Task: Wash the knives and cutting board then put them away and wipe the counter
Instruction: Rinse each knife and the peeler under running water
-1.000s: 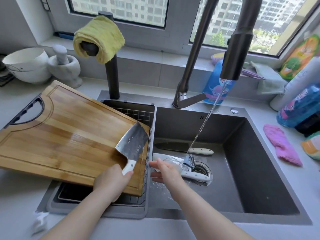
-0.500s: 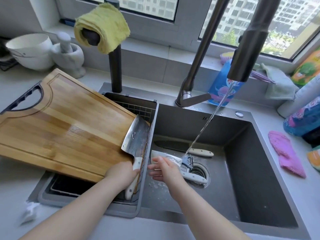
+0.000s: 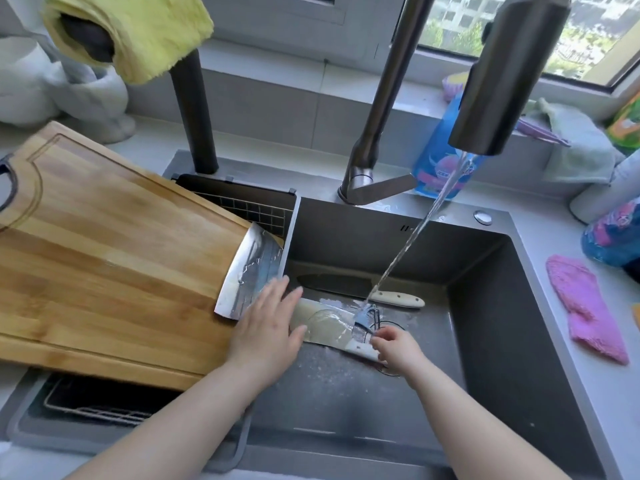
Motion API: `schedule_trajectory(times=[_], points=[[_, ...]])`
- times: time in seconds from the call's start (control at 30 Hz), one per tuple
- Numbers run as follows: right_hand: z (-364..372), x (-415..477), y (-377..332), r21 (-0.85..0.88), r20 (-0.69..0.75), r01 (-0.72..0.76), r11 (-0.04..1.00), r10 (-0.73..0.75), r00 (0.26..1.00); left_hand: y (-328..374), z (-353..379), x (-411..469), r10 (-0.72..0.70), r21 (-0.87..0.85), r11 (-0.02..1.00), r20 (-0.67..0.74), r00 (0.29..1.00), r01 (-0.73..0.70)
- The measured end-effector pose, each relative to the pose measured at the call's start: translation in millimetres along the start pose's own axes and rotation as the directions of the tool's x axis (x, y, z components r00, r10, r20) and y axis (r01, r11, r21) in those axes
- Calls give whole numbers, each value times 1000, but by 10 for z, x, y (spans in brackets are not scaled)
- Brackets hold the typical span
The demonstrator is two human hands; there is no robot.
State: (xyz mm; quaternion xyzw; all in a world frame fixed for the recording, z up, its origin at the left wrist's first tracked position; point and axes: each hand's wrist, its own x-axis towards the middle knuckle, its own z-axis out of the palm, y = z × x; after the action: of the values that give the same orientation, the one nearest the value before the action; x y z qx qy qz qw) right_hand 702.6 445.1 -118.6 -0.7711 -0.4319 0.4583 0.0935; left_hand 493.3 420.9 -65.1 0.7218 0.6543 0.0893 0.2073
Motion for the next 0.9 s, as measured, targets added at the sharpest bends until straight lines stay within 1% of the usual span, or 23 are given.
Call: schedule_trajectory(times=[0.07,0.1,0.13,0.17,0.23,0.3,0.37,0.43,0.53,0.6,0.63,0.7,0.73,0.77,0.83,0.9], points=[[-14,168,72,-206,-5,13,979,-14,1000,32,93,27,-8,94,996,44,999,4],[-14,235,94,-293,4,15,956,-14,1000,14,134,36,-12,109,994,34,999,9],[-4,302,119,-380,10,24,925,-21,1000,-11,166,49,10,126,992,-8,1000,-9],[12,359,136,-465,20,35,885,-29,999,-37,179,56,53,187,982,-55,997,-42],[73,466,189,-626,47,77,776,-61,997,-92,236,74,102,212,974,-76,992,-84],[157,543,229,-757,77,114,643,-85,993,-144,310,86,135,200,973,-102,986,-113],[243,588,274,-844,92,129,521,-95,991,-167,351,90,161,209,970,-153,975,-128],[312,636,311,-882,95,135,452,-110,989,-178,378,102,154,225,968,-173,973,-113],[354,680,324,-894,140,170,415,-102,985,-145,364,121,120,206,975,-150,981,-87],[359,647,313,-885,174,195,423,-86,981,-139,351,120,97,203,977,-118,988,-72],[356,615,297,-870,182,193,453,-68,981,-135,336,118,89,187,980,-106,990,-68],[308,542,247,-818,186,180,546,-44,982,-74,269,101,63,188,981,-106,992,-42],[259,497,214,-802,187,186,567,-57,981,-26,219,98,52,208,978,-101,993,-30],[194,436,173,-801,190,201,564,-79,979,-18,204,100,55,227,973,-88,995,-34],[45,285,93,-812,174,220,540,-136,975,6,143,72,-6,246,969,26,1000,-1],[-76,122,39,-823,153,226,521,-181,972,32,116,51,-16,340,940,32,999,5]])
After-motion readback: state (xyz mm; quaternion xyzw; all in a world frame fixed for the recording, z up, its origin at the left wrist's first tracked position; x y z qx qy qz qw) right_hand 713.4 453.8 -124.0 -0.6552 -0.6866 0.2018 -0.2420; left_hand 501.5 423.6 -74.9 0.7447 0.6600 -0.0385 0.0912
